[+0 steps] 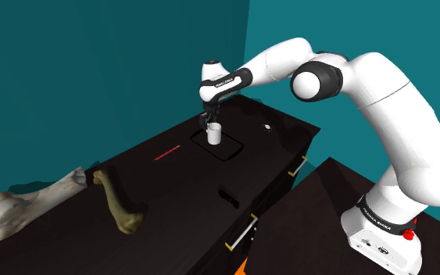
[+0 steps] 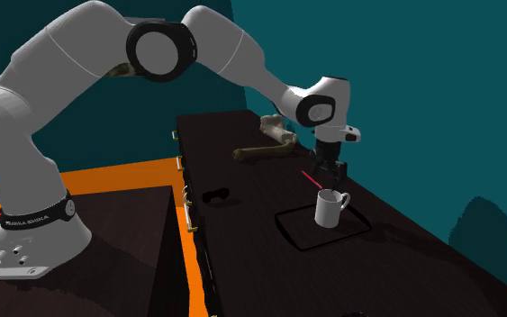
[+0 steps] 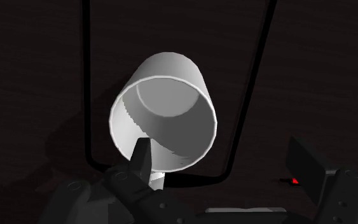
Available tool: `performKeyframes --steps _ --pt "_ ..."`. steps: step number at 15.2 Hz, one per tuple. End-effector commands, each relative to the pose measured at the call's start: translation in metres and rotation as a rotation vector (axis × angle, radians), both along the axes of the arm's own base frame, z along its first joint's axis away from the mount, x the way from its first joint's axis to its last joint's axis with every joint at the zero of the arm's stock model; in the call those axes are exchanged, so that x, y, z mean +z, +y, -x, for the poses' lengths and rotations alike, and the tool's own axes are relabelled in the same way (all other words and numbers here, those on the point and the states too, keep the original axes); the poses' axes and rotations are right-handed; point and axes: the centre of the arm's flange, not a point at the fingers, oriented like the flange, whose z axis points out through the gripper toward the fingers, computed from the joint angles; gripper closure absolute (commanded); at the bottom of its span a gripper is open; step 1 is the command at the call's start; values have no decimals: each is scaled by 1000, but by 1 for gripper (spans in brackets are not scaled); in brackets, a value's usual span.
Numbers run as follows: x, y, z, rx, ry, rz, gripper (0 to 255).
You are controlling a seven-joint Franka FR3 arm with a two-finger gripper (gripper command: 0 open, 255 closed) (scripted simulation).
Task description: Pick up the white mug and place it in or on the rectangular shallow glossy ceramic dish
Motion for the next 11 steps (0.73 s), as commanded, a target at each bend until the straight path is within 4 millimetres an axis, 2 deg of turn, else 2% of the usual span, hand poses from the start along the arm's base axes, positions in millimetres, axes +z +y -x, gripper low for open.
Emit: performKeyframes --steps 1,3,11 --pt "20 -1 1 0 0 0 0" --pt "44 -1 2 0 0 0 0" --pt "44 -1 2 0 0 0 0"
